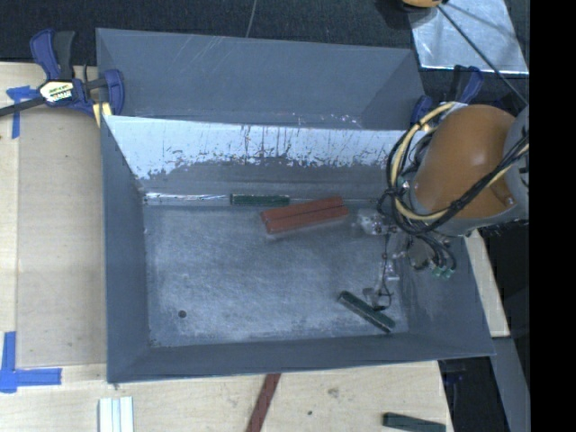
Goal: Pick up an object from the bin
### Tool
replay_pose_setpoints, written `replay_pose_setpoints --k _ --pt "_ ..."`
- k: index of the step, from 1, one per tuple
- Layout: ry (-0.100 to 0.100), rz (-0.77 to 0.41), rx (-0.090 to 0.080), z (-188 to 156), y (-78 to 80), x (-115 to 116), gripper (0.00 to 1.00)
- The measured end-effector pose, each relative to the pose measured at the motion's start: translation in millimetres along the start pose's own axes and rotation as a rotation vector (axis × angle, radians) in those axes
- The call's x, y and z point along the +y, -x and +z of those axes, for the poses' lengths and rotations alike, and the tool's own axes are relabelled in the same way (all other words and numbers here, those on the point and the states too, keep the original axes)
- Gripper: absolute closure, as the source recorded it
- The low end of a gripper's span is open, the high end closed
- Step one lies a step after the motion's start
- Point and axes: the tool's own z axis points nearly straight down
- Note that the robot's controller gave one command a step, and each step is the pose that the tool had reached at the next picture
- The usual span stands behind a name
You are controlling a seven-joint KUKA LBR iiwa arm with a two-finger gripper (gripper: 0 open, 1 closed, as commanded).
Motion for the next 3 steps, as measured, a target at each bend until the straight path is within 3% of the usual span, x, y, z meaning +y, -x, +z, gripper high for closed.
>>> replay_pose_setpoints --k 1,2,3 --pt "-0.004 0.093 -0.005 11 -26.6 -5 0.0" --pt "-0.004 0.019 -0.002 32 -31.4 -34 0.0" --pt "-0.006 -0.07 0.0 36 -37.5 -40 0.0"
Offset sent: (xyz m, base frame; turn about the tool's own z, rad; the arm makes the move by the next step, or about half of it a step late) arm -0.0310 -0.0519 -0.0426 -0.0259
